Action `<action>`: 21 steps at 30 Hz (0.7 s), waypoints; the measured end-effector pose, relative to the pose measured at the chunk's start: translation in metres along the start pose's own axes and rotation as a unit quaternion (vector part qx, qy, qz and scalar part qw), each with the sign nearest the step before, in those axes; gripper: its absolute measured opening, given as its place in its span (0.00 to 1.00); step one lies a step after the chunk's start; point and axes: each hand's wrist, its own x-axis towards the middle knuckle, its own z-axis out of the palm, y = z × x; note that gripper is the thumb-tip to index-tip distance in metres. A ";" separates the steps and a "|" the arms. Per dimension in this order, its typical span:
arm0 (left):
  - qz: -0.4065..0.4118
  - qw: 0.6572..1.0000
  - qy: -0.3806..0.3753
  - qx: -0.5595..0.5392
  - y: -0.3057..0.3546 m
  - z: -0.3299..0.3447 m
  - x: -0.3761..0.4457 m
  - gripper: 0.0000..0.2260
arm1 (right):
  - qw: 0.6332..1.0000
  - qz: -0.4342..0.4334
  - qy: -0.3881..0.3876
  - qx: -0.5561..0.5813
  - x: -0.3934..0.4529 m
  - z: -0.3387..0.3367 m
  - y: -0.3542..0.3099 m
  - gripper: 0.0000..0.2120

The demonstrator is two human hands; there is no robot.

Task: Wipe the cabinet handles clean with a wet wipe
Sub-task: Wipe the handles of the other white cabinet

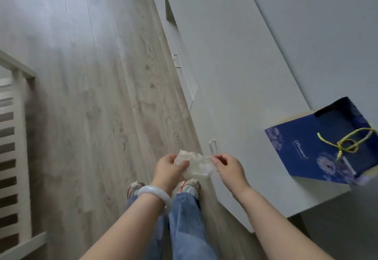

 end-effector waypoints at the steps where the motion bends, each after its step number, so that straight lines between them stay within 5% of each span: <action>1: 0.003 1.000 0.017 0.007 -0.004 0.002 0.019 0.05 | 0.996 -0.016 0.030 -0.078 0.020 0.000 0.005 0.07; 8: 0.007 0.998 0.013 0.067 -0.047 0.024 0.136 0.04 | 0.918 -0.164 0.091 -0.349 0.137 0.002 0.041 0.24; 13: 0.012 0.995 0.000 0.098 -0.054 0.053 0.180 0.09 | 0.887 -0.180 0.152 -0.397 0.201 -0.001 0.047 0.31; 17: 0.012 0.994 -0.033 0.104 -0.056 0.079 0.202 0.02 | 0.862 -0.194 0.225 -0.411 0.220 0.018 0.065 0.30; 21: -0.021 0.994 -0.105 0.038 -0.064 0.102 0.215 0.15 | 0.844 -0.206 0.256 -0.424 0.224 0.022 0.072 0.30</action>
